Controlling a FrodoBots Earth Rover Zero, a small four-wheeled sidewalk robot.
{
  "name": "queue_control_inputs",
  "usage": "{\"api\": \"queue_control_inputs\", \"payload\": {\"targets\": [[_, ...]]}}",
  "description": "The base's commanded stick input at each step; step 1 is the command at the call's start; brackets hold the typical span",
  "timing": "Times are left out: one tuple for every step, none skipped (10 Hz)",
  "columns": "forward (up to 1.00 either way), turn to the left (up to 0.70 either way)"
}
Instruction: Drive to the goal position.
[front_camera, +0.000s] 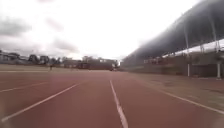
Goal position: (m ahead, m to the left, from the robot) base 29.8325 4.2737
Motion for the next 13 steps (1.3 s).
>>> {"api": "queue_control_inputs", "payload": {"targets": [[0.85, 0.00], [0.85, 0.00], [0.85, 0.00], [0.85, 0.00], [0.85, 0.00], [0.85, 0.00], [0.85, 0.00], [0.85, 0.00], [0.85, 0.00], [0.85, 0.00], [0.85, 0.00], [0.85, -0.34], [0.85, -0.34]]}}
